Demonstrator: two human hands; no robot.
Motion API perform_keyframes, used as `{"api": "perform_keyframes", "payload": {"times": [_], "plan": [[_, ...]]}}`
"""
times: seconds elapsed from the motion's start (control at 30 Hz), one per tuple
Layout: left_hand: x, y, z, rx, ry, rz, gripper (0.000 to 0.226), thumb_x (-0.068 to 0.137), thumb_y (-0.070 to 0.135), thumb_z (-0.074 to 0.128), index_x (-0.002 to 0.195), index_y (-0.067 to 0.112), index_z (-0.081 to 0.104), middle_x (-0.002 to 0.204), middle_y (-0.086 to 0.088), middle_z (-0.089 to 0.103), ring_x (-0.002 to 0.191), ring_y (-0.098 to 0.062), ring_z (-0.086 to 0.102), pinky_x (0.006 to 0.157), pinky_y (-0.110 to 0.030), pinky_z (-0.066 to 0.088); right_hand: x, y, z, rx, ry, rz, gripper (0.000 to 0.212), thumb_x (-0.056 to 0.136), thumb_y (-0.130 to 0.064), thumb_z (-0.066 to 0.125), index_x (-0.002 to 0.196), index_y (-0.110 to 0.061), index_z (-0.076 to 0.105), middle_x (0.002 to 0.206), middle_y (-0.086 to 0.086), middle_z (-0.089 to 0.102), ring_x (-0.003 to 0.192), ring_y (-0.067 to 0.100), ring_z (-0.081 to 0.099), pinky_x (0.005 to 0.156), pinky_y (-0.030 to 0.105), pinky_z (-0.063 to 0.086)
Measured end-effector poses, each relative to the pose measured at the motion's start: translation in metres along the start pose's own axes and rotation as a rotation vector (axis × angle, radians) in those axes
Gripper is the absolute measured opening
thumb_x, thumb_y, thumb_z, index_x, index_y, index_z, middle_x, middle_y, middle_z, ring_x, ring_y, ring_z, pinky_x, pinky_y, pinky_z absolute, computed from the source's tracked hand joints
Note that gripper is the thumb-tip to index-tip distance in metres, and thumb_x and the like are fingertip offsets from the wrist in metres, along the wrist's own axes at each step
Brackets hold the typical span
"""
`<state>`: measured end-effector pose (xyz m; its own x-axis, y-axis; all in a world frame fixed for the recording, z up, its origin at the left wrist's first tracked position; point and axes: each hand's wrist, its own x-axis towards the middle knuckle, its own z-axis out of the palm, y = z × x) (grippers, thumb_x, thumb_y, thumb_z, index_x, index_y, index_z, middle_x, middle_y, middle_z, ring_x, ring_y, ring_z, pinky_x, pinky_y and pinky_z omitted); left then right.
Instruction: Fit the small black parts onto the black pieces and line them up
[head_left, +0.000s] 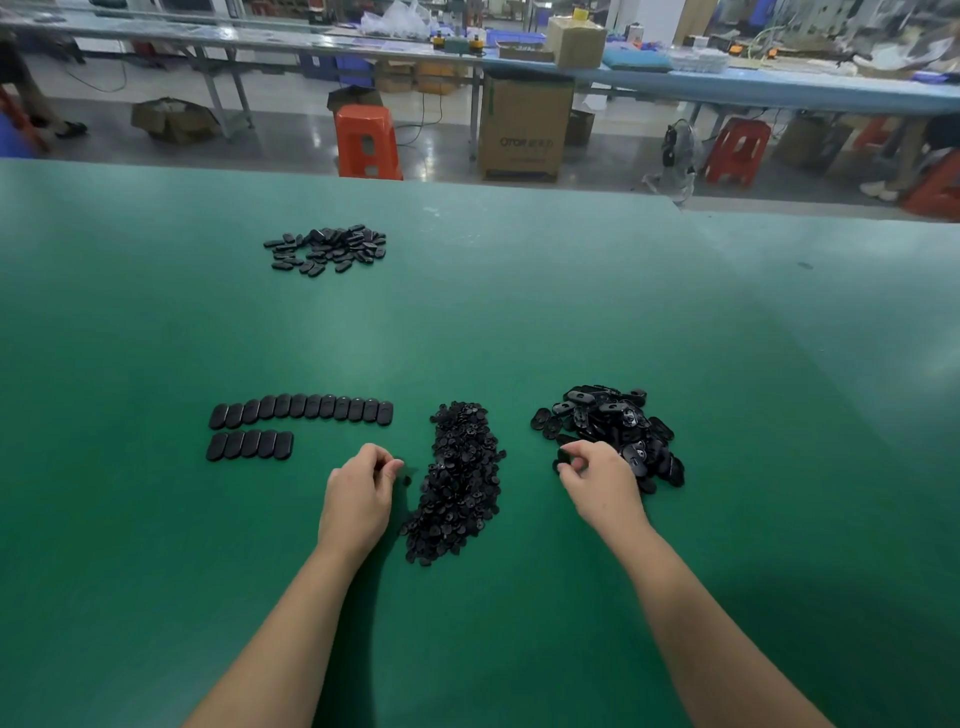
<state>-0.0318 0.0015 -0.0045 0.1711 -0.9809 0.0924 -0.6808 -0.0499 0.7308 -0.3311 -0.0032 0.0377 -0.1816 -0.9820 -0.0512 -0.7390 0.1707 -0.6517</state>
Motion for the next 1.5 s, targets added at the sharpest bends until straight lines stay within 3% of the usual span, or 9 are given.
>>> {"api": "perform_keyframes", "payload": {"times": [0.13,0.33,0.5,0.7,0.83,1.03,1.13,1.27,1.5], "plan": [[-0.002,0.002,-0.003,-0.036,0.028,0.001,0.017,0.101,0.027,0.056,0.085,0.025,0.054,0.075,0.010,0.064,0.074,-0.022,0.058,0.061,-0.037,0.045,-0.009,-0.011,0.005,0.401,-0.075,0.038,0.007,0.097,-0.012,0.064,0.100,-0.018,0.065,0.090,0.005,0.070,0.064,0.007,0.069,0.060,0.030,0.060],[-0.003,0.007,-0.005,-0.032,0.030,0.027,0.010,0.100,0.016,0.059,0.094,0.021,0.066,0.079,0.012,0.067,0.071,-0.004,0.060,0.062,-0.023,0.044,-0.021,-0.022,0.030,0.812,-0.105,0.167,0.013,0.102,-0.007,0.057,0.114,-0.009,0.060,0.095,0.008,0.077,0.074,0.021,0.075,0.064,0.029,0.060],[-0.003,0.008,-0.008,-0.013,0.023,0.050,0.025,0.100,0.008,0.056,0.117,0.012,0.073,0.110,-0.001,0.074,0.103,-0.019,0.066,0.097,-0.041,0.050,-0.031,-0.017,0.049,0.740,-0.069,0.121,0.024,0.103,-0.005,0.052,0.114,-0.024,0.063,0.095,-0.001,0.076,0.073,0.018,0.074,0.071,0.033,0.062],[-0.003,0.007,-0.008,-0.064,0.055,0.006,0.016,0.098,0.014,0.062,0.099,0.025,0.073,0.085,0.020,0.071,0.067,-0.002,0.062,0.057,-0.016,0.048,-0.036,-0.014,0.052,0.700,-0.007,0.094,0.002,0.101,-0.016,0.061,0.103,-0.016,0.059,0.089,-0.003,0.075,0.067,0.016,0.071,0.063,0.027,0.059],[-0.004,0.009,-0.010,-0.134,0.063,-0.046,0.024,0.099,0.018,0.060,0.091,0.040,0.062,0.084,0.033,0.069,0.068,0.000,0.064,0.054,-0.018,0.049,-0.040,-0.011,0.053,0.588,0.045,0.038,0.013,0.098,-0.026,0.066,0.089,-0.020,0.059,0.065,-0.003,0.061,0.058,0.012,0.058,0.055,0.027,0.052],[-0.004,0.009,-0.010,-0.199,0.066,-0.088,0.014,0.100,0.021,0.056,0.093,0.032,0.052,0.088,0.031,0.071,0.035,-0.003,0.037,0.037,-0.016,0.033,-0.041,-0.012,0.054,0.629,0.063,0.044,0.016,0.099,-0.017,0.063,0.112,-0.027,0.063,0.092,0.000,0.068,0.064,0.007,0.063,0.058,0.023,0.055],[-0.004,0.010,-0.011,-0.185,0.058,-0.082,0.013,0.100,0.021,0.056,0.096,0.032,0.051,0.088,0.033,0.071,0.035,-0.005,0.037,0.038,-0.019,0.034,-0.041,-0.013,0.055,0.689,0.044,0.045,0.029,0.099,-0.012,0.063,0.123,-0.028,0.061,0.096,-0.002,0.069,0.072,0.008,0.070,0.065,0.022,0.058],[-0.005,0.010,-0.012,-0.143,0.058,-0.067,0.017,0.100,0.021,0.055,0.109,0.035,0.054,0.087,0.035,0.070,0.038,-0.004,0.042,0.040,-0.017,0.036,-0.043,-0.012,0.055,0.763,0.037,0.026,0.015,0.097,-0.009,0.066,0.104,-0.022,0.066,0.090,0.003,0.075,0.083,0.014,0.076,0.073,0.026,0.062],[-0.005,0.010,-0.012,-0.158,0.036,-0.075,0.017,0.096,0.021,0.064,0.087,0.035,0.061,0.081,0.031,0.069,0.065,0.001,0.062,0.055,-0.012,0.043,-0.042,-0.014,0.054,0.713,0.017,-0.002,0.016,0.097,-0.025,0.068,0.106,-0.025,0.055,0.089,-0.011,0.078,0.083,0.007,0.076,0.079,0.027,0.061]]}}
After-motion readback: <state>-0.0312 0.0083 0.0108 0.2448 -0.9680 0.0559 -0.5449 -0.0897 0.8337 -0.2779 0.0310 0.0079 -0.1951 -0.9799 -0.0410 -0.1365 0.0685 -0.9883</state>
